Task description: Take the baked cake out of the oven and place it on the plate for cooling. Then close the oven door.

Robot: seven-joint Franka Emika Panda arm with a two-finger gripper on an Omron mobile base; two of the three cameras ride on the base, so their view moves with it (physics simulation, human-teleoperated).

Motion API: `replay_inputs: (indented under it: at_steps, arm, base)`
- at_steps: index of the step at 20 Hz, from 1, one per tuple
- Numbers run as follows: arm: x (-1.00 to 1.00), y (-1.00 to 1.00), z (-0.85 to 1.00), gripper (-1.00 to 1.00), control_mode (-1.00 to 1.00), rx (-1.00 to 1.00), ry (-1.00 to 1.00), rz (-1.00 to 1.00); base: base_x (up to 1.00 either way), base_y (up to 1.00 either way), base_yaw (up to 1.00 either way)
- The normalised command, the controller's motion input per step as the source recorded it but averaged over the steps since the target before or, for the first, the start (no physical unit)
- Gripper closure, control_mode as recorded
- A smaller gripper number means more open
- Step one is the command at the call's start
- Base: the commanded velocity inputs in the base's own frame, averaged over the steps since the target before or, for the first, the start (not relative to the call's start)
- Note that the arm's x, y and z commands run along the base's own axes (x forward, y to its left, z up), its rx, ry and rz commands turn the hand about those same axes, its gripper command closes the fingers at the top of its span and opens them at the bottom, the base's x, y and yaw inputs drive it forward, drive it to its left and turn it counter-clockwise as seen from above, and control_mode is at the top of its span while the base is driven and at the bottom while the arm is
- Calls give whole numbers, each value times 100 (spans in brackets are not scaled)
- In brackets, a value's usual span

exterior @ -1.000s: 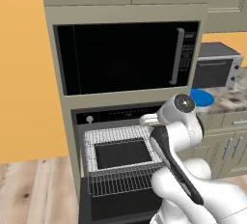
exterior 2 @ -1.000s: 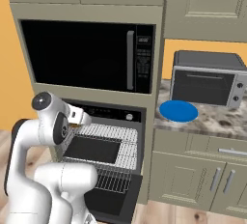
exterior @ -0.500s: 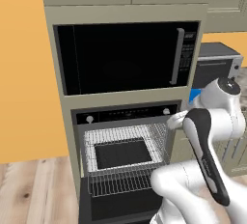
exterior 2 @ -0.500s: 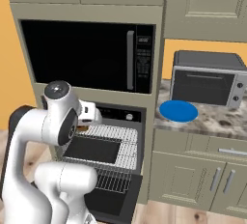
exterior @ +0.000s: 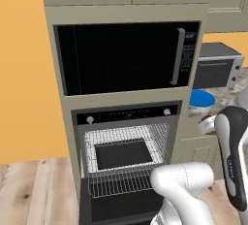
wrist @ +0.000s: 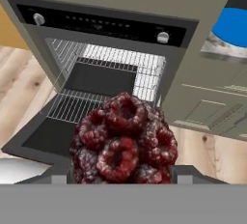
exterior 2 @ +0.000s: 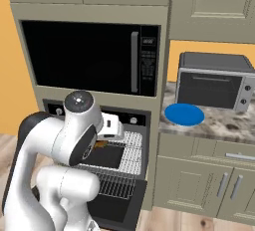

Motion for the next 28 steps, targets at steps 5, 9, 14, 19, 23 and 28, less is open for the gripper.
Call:
replay_inputs:
  at_steps: [5, 9, 14, 19, 23, 28]
  arm:
    - [-20, -48, 1, 100, -100, 0, 0, -3]
    - [0, -40, 0, 100, -100, 0, 0, -1]
    - [0, -17, 0, 100, -100, 0, 0, 0]
    - [-2, 0, 0, 100, -100, 0, 0, -7]
    - [-3, 0, 0, 100, -100, 0, 0, -18]
    - [0, -6, 0, 100, 100, 0, 0, -9]
  base:
    - [0, 0, 0]
    - [0, 0, 0]
    - [0, 0, 0]
    - [0, 0, 0]
    - [0, 0, 0]
    - [-1, -15, 0]
